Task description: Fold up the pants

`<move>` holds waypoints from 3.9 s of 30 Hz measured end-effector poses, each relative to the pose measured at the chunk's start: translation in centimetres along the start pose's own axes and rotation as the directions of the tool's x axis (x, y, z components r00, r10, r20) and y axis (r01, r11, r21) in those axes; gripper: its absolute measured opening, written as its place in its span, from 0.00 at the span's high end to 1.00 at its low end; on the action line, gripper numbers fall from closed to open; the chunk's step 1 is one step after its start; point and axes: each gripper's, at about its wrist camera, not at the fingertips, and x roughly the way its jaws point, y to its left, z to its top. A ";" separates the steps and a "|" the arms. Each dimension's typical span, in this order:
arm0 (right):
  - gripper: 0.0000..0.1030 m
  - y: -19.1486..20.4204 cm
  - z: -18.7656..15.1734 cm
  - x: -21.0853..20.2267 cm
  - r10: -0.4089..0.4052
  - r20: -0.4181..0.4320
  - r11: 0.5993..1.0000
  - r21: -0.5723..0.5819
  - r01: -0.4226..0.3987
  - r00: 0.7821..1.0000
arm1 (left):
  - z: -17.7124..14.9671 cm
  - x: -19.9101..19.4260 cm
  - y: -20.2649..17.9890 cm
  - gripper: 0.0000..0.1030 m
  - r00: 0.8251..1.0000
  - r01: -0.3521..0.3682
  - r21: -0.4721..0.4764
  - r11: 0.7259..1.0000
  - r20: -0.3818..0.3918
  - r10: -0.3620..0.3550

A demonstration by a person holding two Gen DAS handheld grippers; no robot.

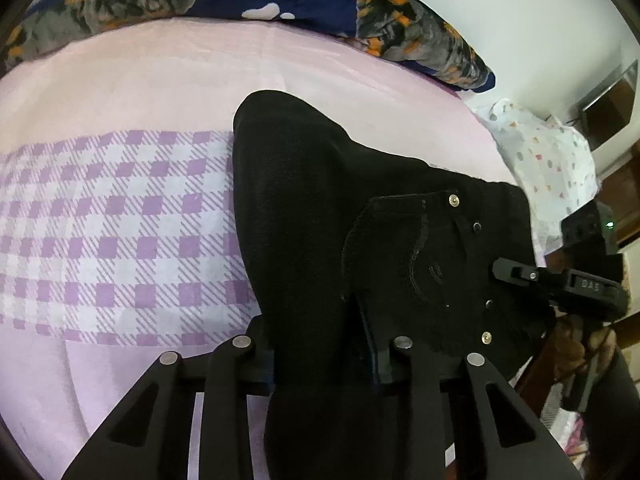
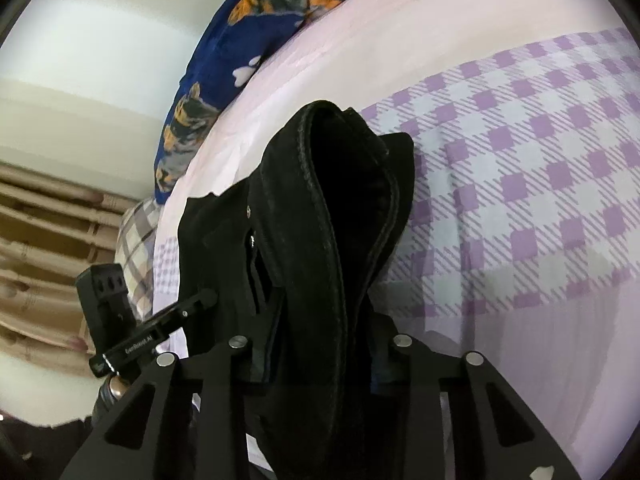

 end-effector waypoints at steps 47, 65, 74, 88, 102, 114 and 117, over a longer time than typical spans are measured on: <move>0.76 13.9 0.6 6.4 0.116 0.031 0.993 -0.042 -0.114 0.993 | 0.6 -11.3 8.3 0.85 0.967 -0.135 -0.034 0.990 0.214 0.139; 0.76 14.9 3.8 11.2 0.088 0.027 0.996 0.009 -0.088 0.996 | 5.1 -9.1 12.4 0.85 0.959 -0.195 -0.018 0.981 0.206 0.195; 0.76 14.8 5.2 13.4 -0.006 0.045 0.998 -0.056 0.009 0.999 | 5.4 -7.3 14.5 0.83 0.958 -0.207 -0.040 0.977 0.193 0.211; 0.49 14.0 3.4 13.9 -0.155 0.110 0.980 -0.108 0.167 0.982 | 3.3 -6.2 15.2 0.54 0.930 -0.299 -0.041 0.953 0.211 0.301; 0.47 15.0 -1.4 10.2 -0.222 0.230 0.955 -0.147 0.260 0.947 | -2.6 -8.6 14.6 0.52 0.914 -0.317 -0.119 0.941 0.226 0.337; 0.45 16.4 -5.0 8.1 -0.287 0.318 0.918 -0.178 0.355 0.903 | -5.3 -11.4 11.8 0.52 0.878 -0.381 -0.139 0.914 0.256 0.405; 0.41 17.5 -5.7 7.6 -0.301 0.349 0.901 -0.201 0.385 0.887 | -6.0 -11.9 11.0 0.52 0.871 -0.398 -0.134 0.907 0.255 0.420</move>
